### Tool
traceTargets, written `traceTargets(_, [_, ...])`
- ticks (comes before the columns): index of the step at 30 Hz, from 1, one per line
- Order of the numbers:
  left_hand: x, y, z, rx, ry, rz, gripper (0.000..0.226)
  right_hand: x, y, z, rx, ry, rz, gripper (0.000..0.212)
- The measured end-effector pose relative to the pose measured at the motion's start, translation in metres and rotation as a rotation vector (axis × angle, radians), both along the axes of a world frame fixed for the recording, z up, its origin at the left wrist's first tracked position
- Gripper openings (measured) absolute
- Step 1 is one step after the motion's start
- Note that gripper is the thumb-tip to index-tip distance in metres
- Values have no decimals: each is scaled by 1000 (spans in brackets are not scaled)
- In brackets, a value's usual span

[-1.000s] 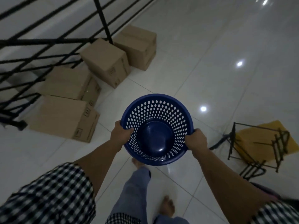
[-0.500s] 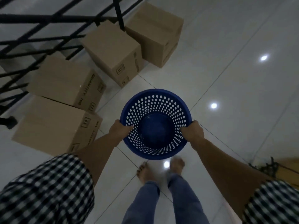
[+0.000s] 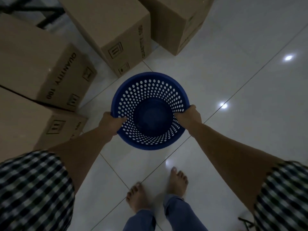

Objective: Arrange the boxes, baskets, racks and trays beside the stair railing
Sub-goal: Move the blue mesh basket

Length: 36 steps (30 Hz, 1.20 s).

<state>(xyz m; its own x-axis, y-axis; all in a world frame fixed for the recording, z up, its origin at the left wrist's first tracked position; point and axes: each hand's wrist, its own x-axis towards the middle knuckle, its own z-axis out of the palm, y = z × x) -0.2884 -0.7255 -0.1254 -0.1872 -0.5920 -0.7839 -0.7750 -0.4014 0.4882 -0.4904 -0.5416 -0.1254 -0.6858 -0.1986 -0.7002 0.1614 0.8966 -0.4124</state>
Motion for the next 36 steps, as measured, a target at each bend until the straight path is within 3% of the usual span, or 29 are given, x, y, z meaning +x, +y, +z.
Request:
traceTargets(2, [-4, -7, -5, 11, -9, 24, 50, -4, -9, -12, -8, -16, 8, 64])
traceTargets(5, [-3, -23, -22, 21, -24, 5, 96, -6, -19, -23, -20, -26, 18, 68])
traceTargets(7, [-6, -29, -28, -3, -23, -28, 105, -7, -24, -27, -30, -31, 4, 74])
traceTargets(10, [-16, -30, -22, -26, -46, -78, 97, -10, -25, -24, -18, -68, 1, 78])
traceTargets(14, [-21, -29, -23, -44, -56, -236, 104, -10, -15, -1, 27, -53, 111, 77])
traceTargets(19, [-59, 4, 92, -173, -85, -474, 68, -10, 1, 67, -16, 28, 168, 82])
traceTargets(25, [-70, 37, 166, -315, -159, -762, 95, 10, 43, 180, -37, 99, 121, 92])
traceTargets(30, [-73, 103, 282, -485, -199, -1017, 85, 48, 94, 270, -36, 133, 0, 93])
traceTargets(36, [-53, 176, 368, -681, -131, -1355, 83, 112, 159, 360, -57, 236, -172, 90])
